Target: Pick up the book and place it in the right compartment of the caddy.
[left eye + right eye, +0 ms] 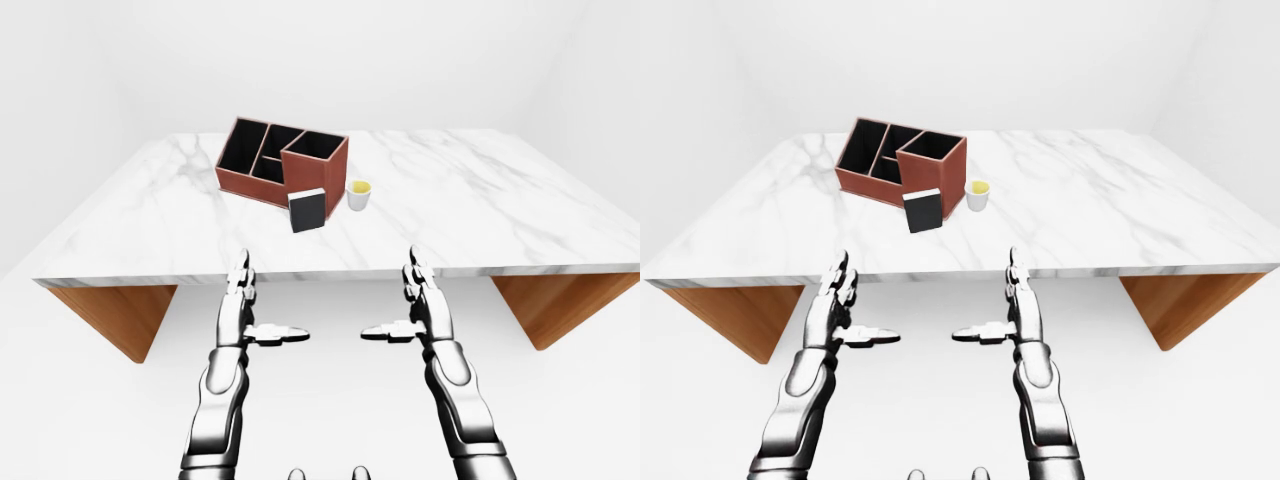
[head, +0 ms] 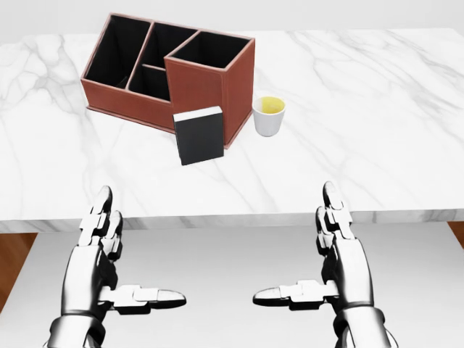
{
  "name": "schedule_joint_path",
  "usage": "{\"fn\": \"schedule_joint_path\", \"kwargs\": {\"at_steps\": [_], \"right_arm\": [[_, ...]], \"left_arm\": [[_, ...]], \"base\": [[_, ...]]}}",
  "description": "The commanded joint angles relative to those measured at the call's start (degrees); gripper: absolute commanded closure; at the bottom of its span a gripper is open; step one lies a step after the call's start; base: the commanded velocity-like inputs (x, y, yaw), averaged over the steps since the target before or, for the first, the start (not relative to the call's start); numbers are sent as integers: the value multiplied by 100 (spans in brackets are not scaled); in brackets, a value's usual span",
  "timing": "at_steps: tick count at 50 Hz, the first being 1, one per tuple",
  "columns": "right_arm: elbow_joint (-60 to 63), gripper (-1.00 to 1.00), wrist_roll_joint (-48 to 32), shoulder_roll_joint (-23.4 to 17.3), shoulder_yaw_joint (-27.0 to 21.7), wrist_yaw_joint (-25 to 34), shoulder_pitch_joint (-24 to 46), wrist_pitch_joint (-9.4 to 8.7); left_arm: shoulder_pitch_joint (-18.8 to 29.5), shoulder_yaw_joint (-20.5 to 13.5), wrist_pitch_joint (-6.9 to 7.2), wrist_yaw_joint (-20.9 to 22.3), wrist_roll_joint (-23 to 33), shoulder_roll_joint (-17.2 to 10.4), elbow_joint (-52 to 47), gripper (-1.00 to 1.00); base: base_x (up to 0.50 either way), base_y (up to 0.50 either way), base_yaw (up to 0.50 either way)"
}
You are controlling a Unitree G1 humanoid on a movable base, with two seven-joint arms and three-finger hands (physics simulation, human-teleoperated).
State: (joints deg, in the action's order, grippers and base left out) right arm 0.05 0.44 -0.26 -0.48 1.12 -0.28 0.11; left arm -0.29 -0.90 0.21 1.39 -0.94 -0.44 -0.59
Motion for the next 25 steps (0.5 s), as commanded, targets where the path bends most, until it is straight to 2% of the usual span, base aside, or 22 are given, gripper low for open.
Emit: {"fn": "schedule_joint_path", "kwargs": {"at_steps": [1,5,10,12,17,19,20,22,25], "right_arm": [[-77,-100,43,-10,-2,198,-55,106],[-137,-100,50,-10,20,234,-60,180],[-65,-100,68,-11,59,326,-124,198],[-126,-100,12,-15,76,332,-127,282],[-191,-100,20,-23,48,374,-101,350],[-235,-100,-155,-49,111,392,-127,448],[-170,-100,-94,-25,97,410,-132,273],[-208,-100,-259,-37,140,364,-126,413],[-192,-100,-202,-18,111,374,-81,383]], "left_arm": [[-69,-161,70,264,-188,-75,-137,-100],[-87,-161,15,292,-178,-78,-82,-100],[-119,-174,66,312,-183,-82,-179,-100],[-117,-176,48,309,-176,-79,-173,-100],[-133,-162,-2,315,-157,-73,-153,-100],[-129,-158,-36,322,-154,-71,-115,-100],[-128,-157,-43,326,-155,-72,-109,-100],[-118,-161,-57,328,-157,-73,-86,-100],[-128,-157,-80,338,-157,-73,-85,-100]], "base": [[0,0,0],[0,0,0],[0,0,0],[0,0,0],[0,0,0],[0,0,0],[0,29,0],[2,50,0],[2,50,0]]}}
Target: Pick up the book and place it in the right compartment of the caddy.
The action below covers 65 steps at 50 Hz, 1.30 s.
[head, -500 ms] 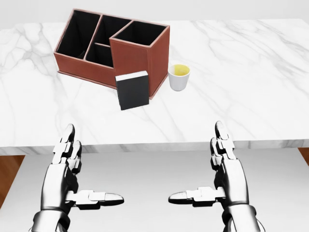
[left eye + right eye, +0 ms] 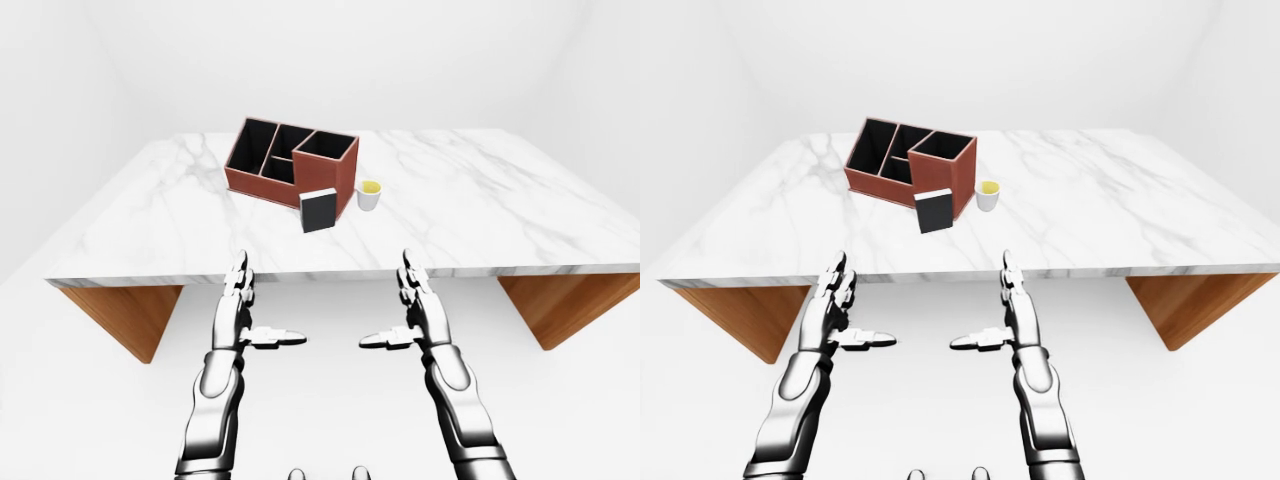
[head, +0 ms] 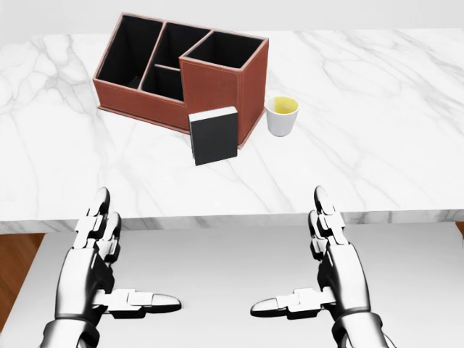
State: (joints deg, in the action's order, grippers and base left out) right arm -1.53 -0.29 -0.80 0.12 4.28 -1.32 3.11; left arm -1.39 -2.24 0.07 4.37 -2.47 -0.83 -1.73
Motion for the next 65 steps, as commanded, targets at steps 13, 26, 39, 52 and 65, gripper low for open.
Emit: {"fn": "schedule_joint_path", "kwargs": {"at_steps": [13,26,39,52,65], "right_arm": [[4,-100,-103,37,36,54,136,-11],[92,-100,-134,49,85,62,158,-60],[110,-100,-144,72,125,65,198,-97],[69,-100,-129,54,70,-25,272,-175],[615,-100,-34,-35,-6,274,230,-540]], "left_arm": [[45,-53,-241,72,-25,-50,274,-100],[41,-81,-268,101,-59,-66,304,-100],[82,-107,-365,123,-85,-76,435,-100],[63,-103,-283,129,-124,-71,282,-100],[59,-94,-296,105,-71,-72,114,-100]], "base": [[3,50,0],[3,50,0],[3,50,0],[1,11,0],[0,0,0]]}}
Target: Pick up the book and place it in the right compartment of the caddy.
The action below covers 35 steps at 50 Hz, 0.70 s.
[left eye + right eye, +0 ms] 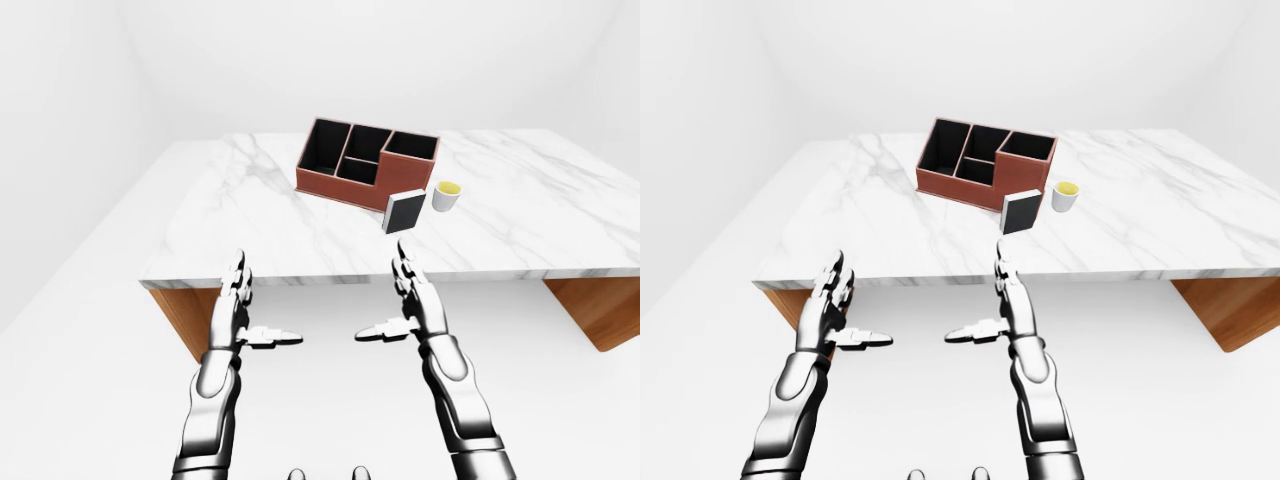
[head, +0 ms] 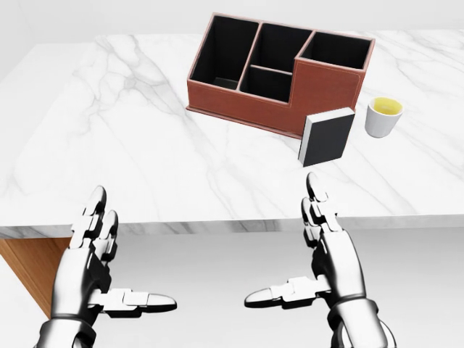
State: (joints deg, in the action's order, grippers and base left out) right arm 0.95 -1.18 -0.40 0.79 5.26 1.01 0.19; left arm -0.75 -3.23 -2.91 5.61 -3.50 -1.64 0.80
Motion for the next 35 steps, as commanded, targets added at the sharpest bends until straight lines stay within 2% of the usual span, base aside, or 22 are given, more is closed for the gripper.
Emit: {"fn": "schedule_joint_path", "kwargs": {"at_steps": [1,4,7,9,14,17,19,20,22,23,25,26,27,29,30,31,34,35], "right_arm": [[367,-100,54,-74,-75,178,-2,-248],[451,-100,95,-94,-153,188,54,-352],[500,-100,154,-118,-234,203,87,-414],[516,-100,167,-125,-251,207,92,-431],[574,-100,216,-124,-294,183,111,-490],[591,-100,203,-122,-279,174,95,-424],[605,-100,307,-97,-281,240,60,-201],[680,-100,388,-96,-281,291,27,-174],[745,-100,271,-112,-267,197,13,-248],[921,-100,312,-92,-267,181,-52,-367],[979,-100,303,-98,-245,197,-74,-398],[987,-100,299,-91,-232,207,-77,-337],[768,-100,-4,-122,-193,75,-4,-40],[580,-100,-147,-87,-256,-153,88,-12],[542,-100,-161,-111,-236,-115,112,-202],[508,-100,-72,-114,-202,22,101,-280],[498,-100,-215,-89,-103,-42,50,-44],[536,-100,-319,-69,-77,-118,55,-74]], "left_arm": [[-6,5,2,-19,33,9,-140,-100],[3,6,10,-30,49,9,-172,-100],[30,-17,161,-47,12,3,-339,-100],[34,-24,207,-55,1,2,-407,-100],[23,-19,190,-50,14,3,-460,-100],[5,0,140,-41,39,9,-446,-100],[6,8,90,-40,62,11,-409,-100],[3,10,86,-39,67,11,-413,-100],[-3,14,40,-36,86,10,-406,-100],[-5,14,0,-36,99,9,-380,-100],[-4,12,-16,-35,105,9,-365,-100],[-2,12,-29,-35,112,8,-350,-100],[-1,13,-8,-32,109,8,-362,-100],[-2,13,10,-30,102,11,-381,-100],[-6,15,23,-27,96,13,-398,-100],[-11,19,21,-24,97,14,-407,-100],[-10,14,12,-22,89,15,-399,-100],[5,-2,29,-25,75,9,-396,-100]], "base": [[0,0,0],[0,0,0],[0,0,0],[0,0,0],[0,0,0],[0,0,0],[0,0,0],[0,0,0],[0,0,0],[-18,0,-48],[-17,0,-49],[-18,1,-49],[-17,1,-50],[-17,1,-50],[-20,-41,0],[0,0,0],[0,0,0],[0,0,0]]}}
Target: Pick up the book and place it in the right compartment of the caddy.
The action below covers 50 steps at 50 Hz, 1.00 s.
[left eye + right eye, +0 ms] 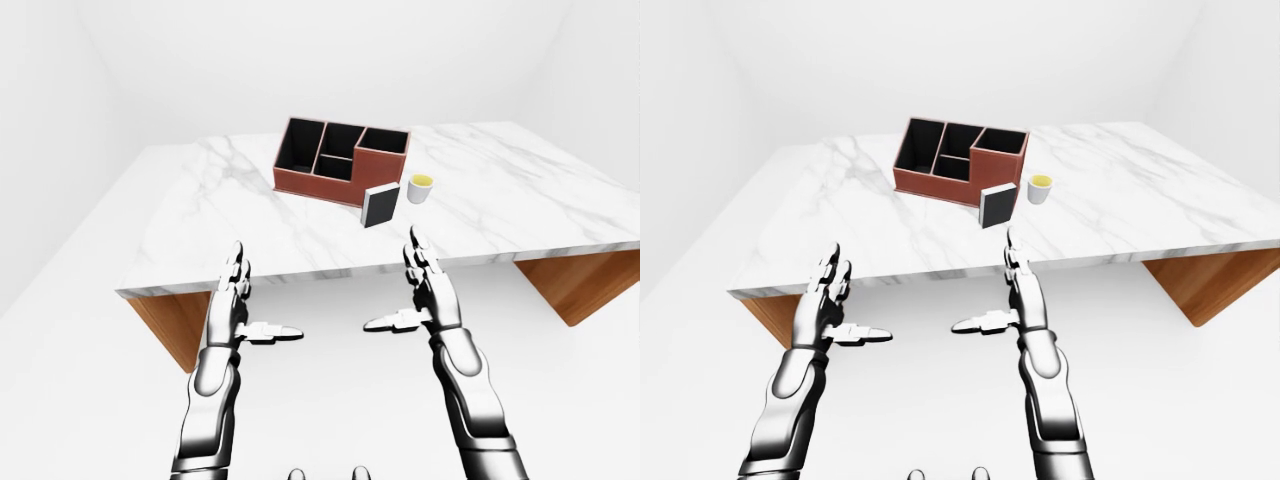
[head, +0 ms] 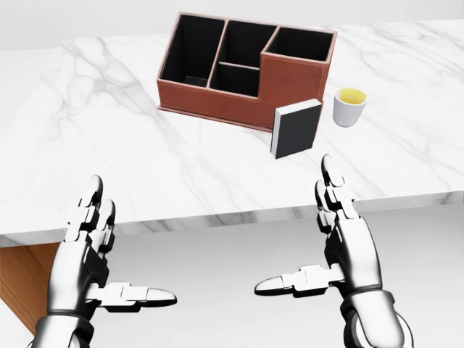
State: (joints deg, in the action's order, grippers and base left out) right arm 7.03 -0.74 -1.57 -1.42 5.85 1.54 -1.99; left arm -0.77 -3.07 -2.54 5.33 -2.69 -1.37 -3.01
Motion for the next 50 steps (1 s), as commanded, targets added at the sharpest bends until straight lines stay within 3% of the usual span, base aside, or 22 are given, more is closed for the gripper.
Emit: {"fn": "schedule_joint_path", "kwargs": {"at_steps": [1,14,17,21,29,30,44,50], "right_arm": [[-15,-100,-362,56,161,-155,-2,89],[65,-100,-347,40,130,-64,41,-6],[57,-100,-356,29,140,-6,16,92],[275,-100,-340,29,154,84,-40,24],[672,-100,-613,-22,158,163,-10,-184],[795,-100,-614,-22,148,196,-5,-290],[1552,-100,-631,-52,33,325,79,-301],[2035,-100,-647,-76,-8,385,88,-301]], "left_arm": [[24,-34,3,-7,-21,-20,-4,-100],[76,-66,54,-65,-94,-24,22,-100],[76,-65,-4,-107,-63,-24,9,-100],[91,-61,-68,-131,-51,-23,35,-100],[103,-85,51,-88,-44,-65,-204,-100],[96,-92,76,-73,-44,-71,-272,-100],[-13,-227,363,24,-92,-92,-1022,-100],[-79,-239,354,29,-57,-77,-1216,-100]], "base": [[0,0,0],[0,0,0],[0,0,0],[0,0,0],[15,-1,0],[18,-2,0],[18,-2,0],[19,-2,0]]}}
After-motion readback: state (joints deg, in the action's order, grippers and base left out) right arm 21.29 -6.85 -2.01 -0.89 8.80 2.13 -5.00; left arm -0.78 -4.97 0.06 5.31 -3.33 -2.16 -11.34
